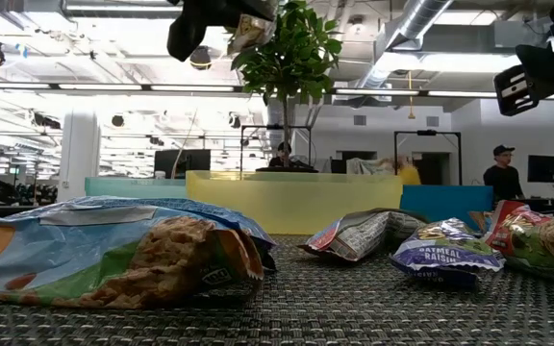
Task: Pick and place Granola Bars by type
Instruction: Put the orange granola bar into the yellow bin
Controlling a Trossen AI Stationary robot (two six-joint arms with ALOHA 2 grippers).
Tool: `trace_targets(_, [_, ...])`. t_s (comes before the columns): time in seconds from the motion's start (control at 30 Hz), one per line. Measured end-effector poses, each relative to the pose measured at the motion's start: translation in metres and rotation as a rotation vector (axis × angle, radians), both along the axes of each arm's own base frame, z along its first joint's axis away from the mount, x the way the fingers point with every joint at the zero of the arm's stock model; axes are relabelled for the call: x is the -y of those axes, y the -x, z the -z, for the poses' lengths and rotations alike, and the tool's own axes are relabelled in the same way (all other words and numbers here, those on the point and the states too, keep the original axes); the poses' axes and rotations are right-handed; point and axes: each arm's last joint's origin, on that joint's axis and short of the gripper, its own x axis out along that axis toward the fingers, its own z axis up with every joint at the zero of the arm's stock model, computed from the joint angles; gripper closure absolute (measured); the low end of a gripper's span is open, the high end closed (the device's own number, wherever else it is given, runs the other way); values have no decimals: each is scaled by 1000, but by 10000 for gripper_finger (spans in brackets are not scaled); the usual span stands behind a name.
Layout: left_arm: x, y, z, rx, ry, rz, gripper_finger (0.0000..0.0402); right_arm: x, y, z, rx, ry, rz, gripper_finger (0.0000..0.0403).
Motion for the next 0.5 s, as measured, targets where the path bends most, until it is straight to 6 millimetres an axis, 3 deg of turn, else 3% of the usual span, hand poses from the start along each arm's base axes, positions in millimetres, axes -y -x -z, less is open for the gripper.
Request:
trace_targets(0.27, [-5,0,1,-5,-4,-50,374,0,0,0,0,0,0,273])
trace_targets(0.5, [-32,-3,5,-35,34,-171,374,0,0,0,0,0,0,273])
